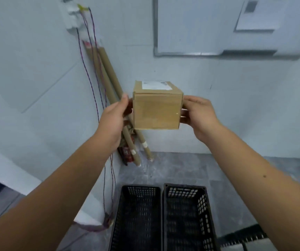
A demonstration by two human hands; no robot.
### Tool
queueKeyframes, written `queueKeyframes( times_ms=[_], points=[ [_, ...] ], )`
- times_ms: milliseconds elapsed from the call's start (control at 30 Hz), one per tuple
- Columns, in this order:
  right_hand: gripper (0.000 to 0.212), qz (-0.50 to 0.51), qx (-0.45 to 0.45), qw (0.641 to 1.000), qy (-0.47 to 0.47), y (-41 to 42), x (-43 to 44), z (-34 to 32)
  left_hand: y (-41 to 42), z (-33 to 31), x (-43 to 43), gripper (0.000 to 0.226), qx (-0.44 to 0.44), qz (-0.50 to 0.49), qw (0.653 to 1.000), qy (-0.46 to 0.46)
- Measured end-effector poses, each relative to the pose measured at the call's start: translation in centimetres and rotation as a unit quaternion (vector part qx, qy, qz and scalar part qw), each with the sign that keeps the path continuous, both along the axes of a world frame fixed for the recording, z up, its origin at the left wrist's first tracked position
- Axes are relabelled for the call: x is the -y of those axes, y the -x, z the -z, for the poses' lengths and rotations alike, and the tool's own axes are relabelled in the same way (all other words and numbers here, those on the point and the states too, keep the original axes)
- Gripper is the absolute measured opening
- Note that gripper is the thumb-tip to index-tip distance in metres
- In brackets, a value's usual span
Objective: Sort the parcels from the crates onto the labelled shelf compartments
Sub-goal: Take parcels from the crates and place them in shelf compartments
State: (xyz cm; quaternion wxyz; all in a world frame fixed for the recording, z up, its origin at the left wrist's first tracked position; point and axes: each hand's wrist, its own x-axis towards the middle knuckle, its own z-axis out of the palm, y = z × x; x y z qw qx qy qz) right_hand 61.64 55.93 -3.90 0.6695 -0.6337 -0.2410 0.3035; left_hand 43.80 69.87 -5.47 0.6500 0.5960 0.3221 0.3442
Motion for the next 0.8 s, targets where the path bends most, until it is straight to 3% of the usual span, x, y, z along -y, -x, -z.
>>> queueKeyframes(
  times_ms=[267,367,567,800],
  points=[
    [0.010,0.044,0.087,0.992,-0.080,1.8,3.2,-9.4,1.1,-10.4,2.1,0.036,0.101,0.027,0.994,-0.036],
    [0.022,0.059,0.094,0.988,-0.109,2.5,4.5,-11.5,1.8,-12.9,2.6,0.038,0.119,0.056,0.990,-0.049],
    [0.027,0.086,0.125,0.983,-0.108,4.3,6.2,-13.8,2.4,-14.5,3.0,0.040,0.120,0.099,0.983,-0.094],
    [0.027,0.097,0.152,0.978,-0.106,5.8,7.6,-14.1,1.6,-13.8,3.9,0.032,0.146,0.162,0.974,-0.067]
  ],
)
